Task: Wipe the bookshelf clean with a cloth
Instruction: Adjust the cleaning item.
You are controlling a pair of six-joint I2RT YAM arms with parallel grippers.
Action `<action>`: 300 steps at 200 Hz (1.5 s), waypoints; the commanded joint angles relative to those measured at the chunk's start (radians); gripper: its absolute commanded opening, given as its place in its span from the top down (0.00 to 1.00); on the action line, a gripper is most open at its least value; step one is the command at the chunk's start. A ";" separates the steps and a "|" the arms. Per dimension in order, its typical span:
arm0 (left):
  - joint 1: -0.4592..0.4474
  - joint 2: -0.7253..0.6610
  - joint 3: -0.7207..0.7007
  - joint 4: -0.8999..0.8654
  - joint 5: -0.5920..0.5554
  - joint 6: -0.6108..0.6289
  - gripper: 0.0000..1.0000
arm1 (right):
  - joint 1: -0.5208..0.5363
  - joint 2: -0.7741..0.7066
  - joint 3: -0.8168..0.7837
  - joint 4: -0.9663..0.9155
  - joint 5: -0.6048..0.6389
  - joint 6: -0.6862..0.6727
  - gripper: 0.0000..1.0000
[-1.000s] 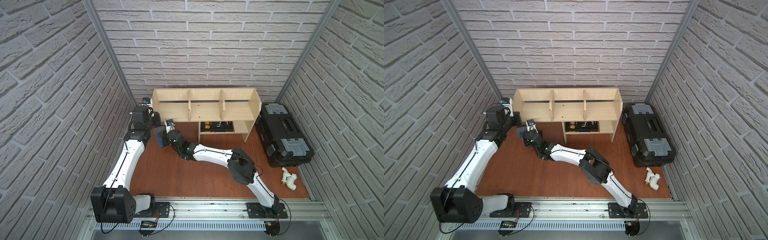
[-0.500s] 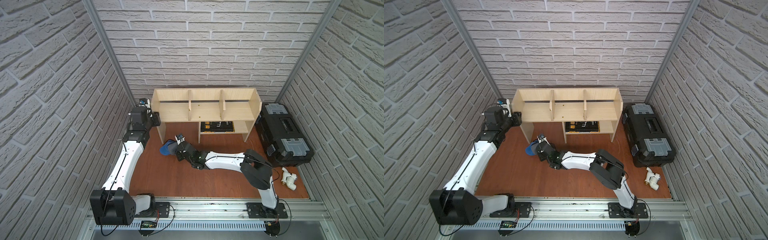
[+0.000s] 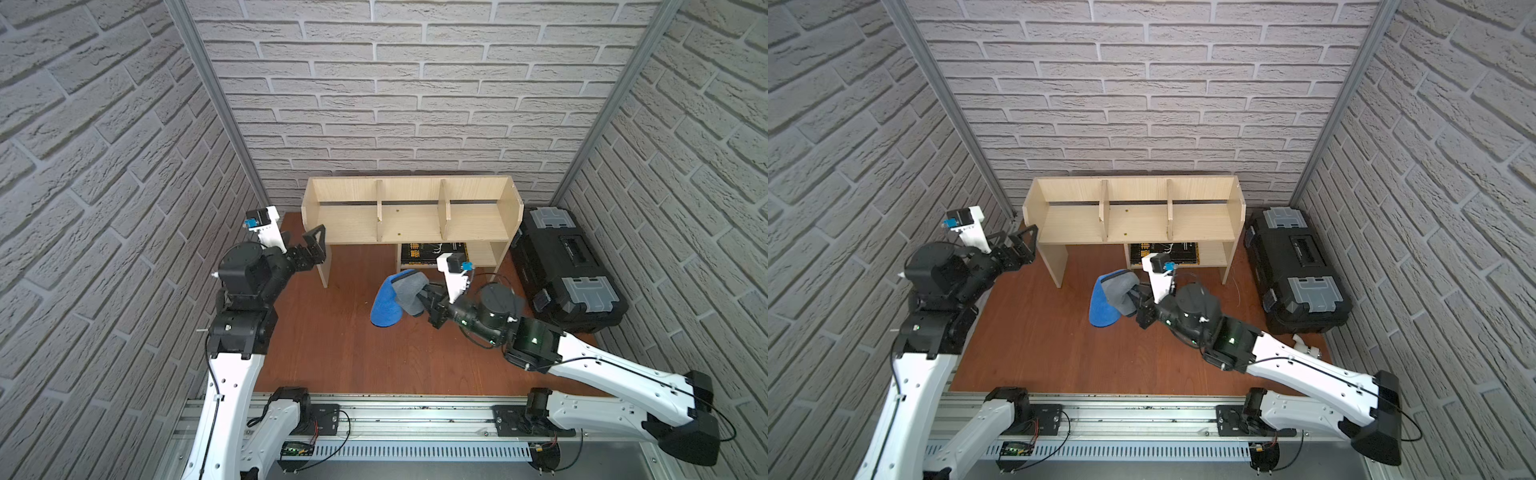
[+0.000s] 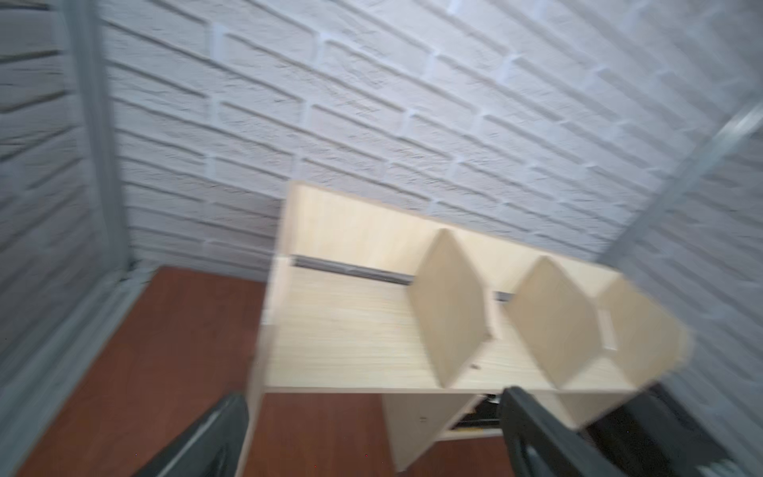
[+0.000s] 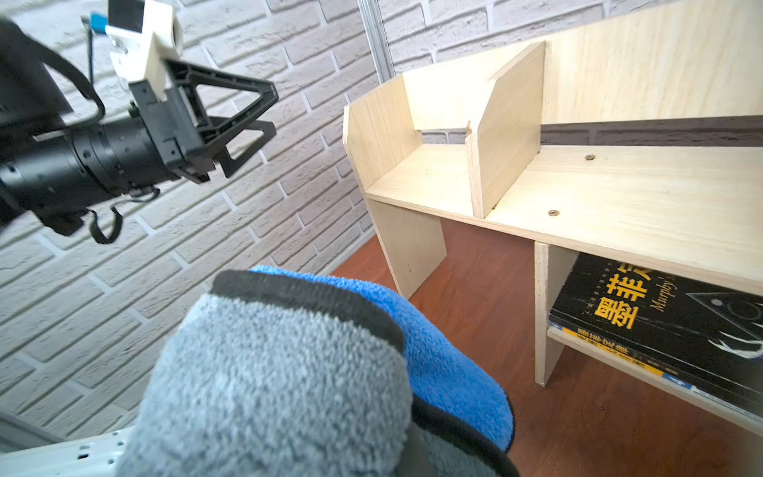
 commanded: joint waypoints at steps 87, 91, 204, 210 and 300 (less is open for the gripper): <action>-0.617 0.111 -0.428 1.034 0.248 -0.487 0.02 | -0.165 -0.188 -0.237 0.391 -0.370 0.245 0.98; -0.618 0.124 -0.433 1.070 0.249 -0.505 0.02 | -0.166 -0.184 -0.242 0.402 -0.369 0.248 0.97; -0.685 0.242 -0.416 1.161 0.220 -0.483 0.45 | -0.171 -0.015 -0.277 0.560 -0.363 0.364 0.97; -0.682 0.229 -0.408 1.124 0.204 -0.469 0.55 | -0.170 -0.016 -0.275 0.545 -0.358 0.361 0.97; -0.652 0.064 -0.376 0.803 -0.003 -0.266 1.00 | -0.172 -0.151 -0.292 0.231 -0.201 0.278 0.29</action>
